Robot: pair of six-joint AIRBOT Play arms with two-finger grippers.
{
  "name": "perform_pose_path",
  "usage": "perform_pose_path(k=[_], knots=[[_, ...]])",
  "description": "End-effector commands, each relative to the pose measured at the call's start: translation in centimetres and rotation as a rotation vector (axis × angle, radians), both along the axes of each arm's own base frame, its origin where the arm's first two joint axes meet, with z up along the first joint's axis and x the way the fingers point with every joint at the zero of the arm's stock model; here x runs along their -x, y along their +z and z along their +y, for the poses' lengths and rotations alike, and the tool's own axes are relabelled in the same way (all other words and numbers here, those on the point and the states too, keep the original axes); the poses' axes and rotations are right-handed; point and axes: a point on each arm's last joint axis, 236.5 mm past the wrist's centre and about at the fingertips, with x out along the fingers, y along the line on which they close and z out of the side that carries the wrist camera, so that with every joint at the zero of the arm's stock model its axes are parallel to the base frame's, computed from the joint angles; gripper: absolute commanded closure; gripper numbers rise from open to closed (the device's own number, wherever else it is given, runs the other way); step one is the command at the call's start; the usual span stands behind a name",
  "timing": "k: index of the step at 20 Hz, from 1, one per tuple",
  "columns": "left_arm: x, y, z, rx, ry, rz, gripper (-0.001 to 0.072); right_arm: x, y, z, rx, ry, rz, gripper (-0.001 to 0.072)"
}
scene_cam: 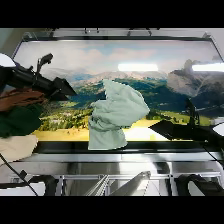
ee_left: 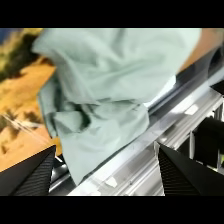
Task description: Fold the shirts.
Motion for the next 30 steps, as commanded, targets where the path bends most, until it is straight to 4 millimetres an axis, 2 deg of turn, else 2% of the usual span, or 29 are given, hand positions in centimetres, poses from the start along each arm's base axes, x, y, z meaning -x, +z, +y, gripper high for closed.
perform_pose_path(k=[1,3,5,7,8,10,11,12,13,14,16,17,19,21,24,25,26,27,28,29,30], knots=[[0.7,-6.0,-0.1,0.009,0.043,0.062,0.0001,-2.4,-2.6,-0.6,0.005,-0.046,0.001,0.0191],[1.7,-8.2,-3.3,0.097,-0.002,0.112,0.0018,-4.5,-3.3,-0.3,-0.055,-0.095,-0.008,0.0191],[2.8,-10.3,-6.9,0.15,-0.065,0.177,0.0018,-6.7,-3.1,0.8,-0.155,-0.118,-0.04,0.0192],[3.9,-12.1,-9.5,0.152,-0.149,0.219,0.0018,-8.6,-3.3,2.3,-0.213,-0.117,-0.063,0.0193],[4.4,-12.8,-10.5,0.154,-0.191,0.244,0.0019,-9.5,-3.6,3.2,-0.231,-0.107,-0.056,0.022],[5.4,-13.4,-12.1,0.168,-0.276,0.293,0.0022,-10.7,-4.2,5.0,-0.246,-0.067,-0.036,0.0403],[5.9,-13.4,-12.6,0.181,-0.319,0.322,0.0216,-11.1,-4.0,5.7,-0.26,-0.042,-0.036,0.0525],[6.2,-13.2,-13.0,0.196,-0.356,0.344,0.0549,-11.5,-3.3,6.3,-0.288,-0.012,-0.044,0.0672],[6.4,-12.6,-13.2,0.219,-0.39,0.361,0.0704,-11.7,-2.3,6.6,-0.313,0.013,-0.064,0.0693],[6.2,-11.6,-13.5,0.246,-0.406,0.367,0.0705,-11.9,-0.9,6.8,-0.34,0.041,-0.096,0.0693],[4.9,-7.8,-14.4,0.343,-0.416,0.318,0.0706,-11.9,2.7,6.6,-0.394,0.083,-0.163,0.0693],[4.0,-5.0,-14.7,0.398,-0.416,0.267,0.0706,-11.8,4.8,6.3,-0.42,0.099,-0.204,0.0693],[2.2,1.6,-14.8,0.471,-0.402,0.135,0.0706,-11.3,10.6,5.2,-0.479,0.13,-0.299,0.0693],[1.3,9.6,-13.9,0.507,-0.397,-0.052,0.0706,-10.7,17.6,3.8,-0.479,0.158,-0.468,0.0693],[2.3,22.4,-12.0,0.516,-0.377,-0.393,0.0705,-8.5,29.8,1.5,-0.376,0.161,-0.817,0.0693],[2.7,25.7,-11.4,0.492,-0.36,-0.516,0.0705,-7.5,33.1,1.0,-0.316,0.167,-0.925,0.0693],[3.3,28.7,-11.0,0.475,-0.34,-0.626,0.0703,-6.8,35.5,0.7,-0.228,0.176,-1.011,0.0692],[4.0,31.0,-10.6,0.445,-0.322,-0.716,0.0682,-6.6,36.5,0.5,-0.141,0.179,-1.042,0.0692],[4.6,32.1,-10.3,0.401,-0.31,-0.771,0.0683,-6.6,36.4,0.3,-0.065,0.182,-1.034,0.0692],[5.3,32.0,-10.3,0.354,-0.311,-0.785,0.0682,-6.7,35.5,0.2,-0.015,0.188,-1.006,0.0692],[5.6,31.2,-10.0,0.287,-0.313,-0.774,0.0682,-7.2,34.0,-0.2,0.028,0.186,-0.954,0.0677]])
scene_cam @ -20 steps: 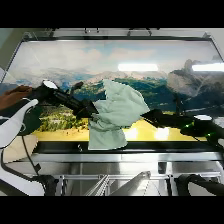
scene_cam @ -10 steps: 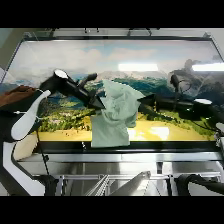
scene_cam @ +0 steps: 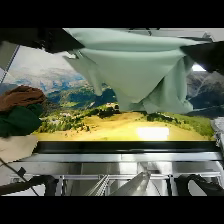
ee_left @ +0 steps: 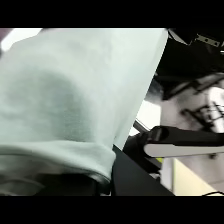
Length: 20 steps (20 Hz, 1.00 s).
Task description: Fold the shirts.
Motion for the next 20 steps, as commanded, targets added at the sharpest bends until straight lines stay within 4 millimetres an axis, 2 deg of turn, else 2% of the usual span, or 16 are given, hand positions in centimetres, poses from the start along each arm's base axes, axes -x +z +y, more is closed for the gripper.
perform_pose_path(k=[1,2,4,5,6,7,9,12,15,17,20], knots=[[1.6,1.5,1.2,-0.136,0.107,-0.112,0.0682,-0.5,-1.8,-1.7,0.203,-0.121,0.048,0.056],[1.6,0.0,1.3,-0.203,0.116,-0.09,0.0684,-1.1,-3.8,-2.4,0.251,-0.147,0.109,0.0449],[1.0,-3.2,1.0,-0.281,0.122,-0.034,0.0683,-2.1,-7.6,-3.6,0.321,-0.18,0.218,0.0435],[0.8,-5.1,0.9,-0.308,0.12,0.01,0.0653,-2.4,-9.2,-3.8,0.334,-0.18,0.256,0.0366],[0.6,-7.5,1.2,-0.344,0.122,0.068,0.0402,-2.4,-10.8,-3.8,0.325,-0.17,0.314,0.0185],[0.5,-9.7,1.6,-0.379,0.127,0.121,0.0322,-2.1,-12.3,-3.7,0.321,-0.151,0.368,0.0104],[0.1,-14.0,3.5,-0.444,0.162,0.23,-0.0006,-1.1,-15.2,-3.5,0.329,-0.109,0.456,0.011],[0.2,-19.5,7.2,-0.494,0.223,0.413,-0.0009,1.0,-20.5,-3.1,0.324,-0.065,0.606,0.0111],[2.1,-25.2,11.2,-0.547,0.274,0.617,-0.0009,4.9,-28.0,-2.4,0.295,-0.021,0.816,0.0111],[2.7,-28.6,12.8,-0.53,0.32,0.688,-0.0008,7.1,-32.7,-2.3,0.279,-0.046,0.919,0.0111],[0.0,-33.1,14.9,-0.492,0.489,0.662,0.0,8.7,-37.6,-2.4,0.28,-0.114,1.006,0.0115]])
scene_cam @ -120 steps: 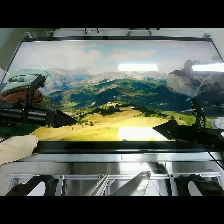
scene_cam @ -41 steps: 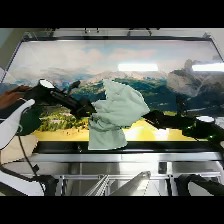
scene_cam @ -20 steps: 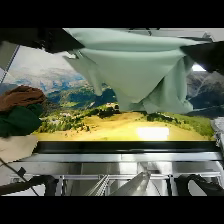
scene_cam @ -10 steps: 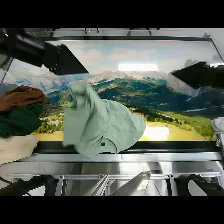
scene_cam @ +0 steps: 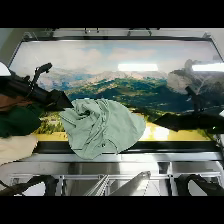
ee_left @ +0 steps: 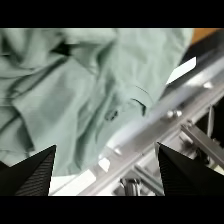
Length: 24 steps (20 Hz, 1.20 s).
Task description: Fold the shirts.
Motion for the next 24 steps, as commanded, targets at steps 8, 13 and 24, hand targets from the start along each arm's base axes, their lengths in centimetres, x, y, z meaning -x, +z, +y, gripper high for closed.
perform_pose_path(k=[8,13,24], knots=[[-9.2,-8.5,-2.5,0.156,0.121,-0.107,0.0,2.6,-11.0,6.9,0.001,-0.068,0.238,0.0229],[-12.9,-10.6,-5.1,0.199,0.06,-0.085,0.0019,-0.8,-10.4,10.0,-0.12,-0.093,0.2,0.031],[-10.7,-5.3,-5.7,0.307,-0.179,0.016,0.0694,-6.5,-2.3,8.0,-0.156,-0.08,-0.01,0.0692]])
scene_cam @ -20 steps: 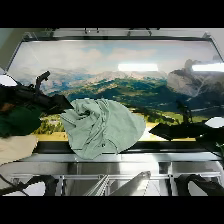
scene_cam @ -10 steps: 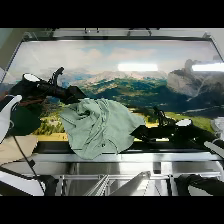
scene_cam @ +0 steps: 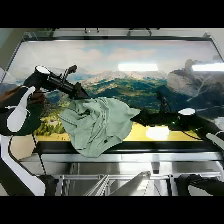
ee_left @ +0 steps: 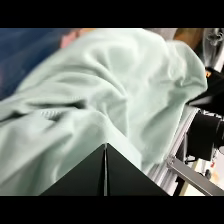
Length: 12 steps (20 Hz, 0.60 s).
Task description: Fold the shirts.
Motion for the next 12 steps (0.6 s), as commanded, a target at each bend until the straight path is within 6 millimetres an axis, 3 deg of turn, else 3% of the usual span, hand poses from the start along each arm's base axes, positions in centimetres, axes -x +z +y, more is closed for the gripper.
perform_pose_path(k=[1,2,3,4,6,8,12], knots=[[1.0,2.9,2.3,-0.011,-0.041,-0.003,0.0693,-0.5,2.0,-1.9,0.03,0.0,-0.028,0.0692],[1.8,3.0,3.5,-0.036,-0.051,0.023,0.0659,0.0,1.6,-2.3,0.059,0.009,-0.012,0.0692],[2.6,2.7,4.7,-0.073,-0.04,0.059,0.0442,0.3,1.0,-2.5,0.084,0.022,-0.004,0.0692],[3.0,2.2,5.8,-0.102,-0.009,0.092,0.0367,0.5,0.7,-2.7,0.099,0.031,-0.004,0.0693],[3.8,1.0,6.9,-0.106,0.047,0.132,0.0367,0.4,0.7,-2.8,0.101,0.029,-0.006,0.0693],[4.3,-1.3,6.8,-0.119,0.097,0.166,0.0367,0.4,0.7,-2.8,0.102,0.029,-0.006,0.0693],[1.4,-4.0,5.4,-0.126,0.248,0.102,0.0367,0.4,0.7,-2.8,0.102,0.029,-0.006,0.0692]])
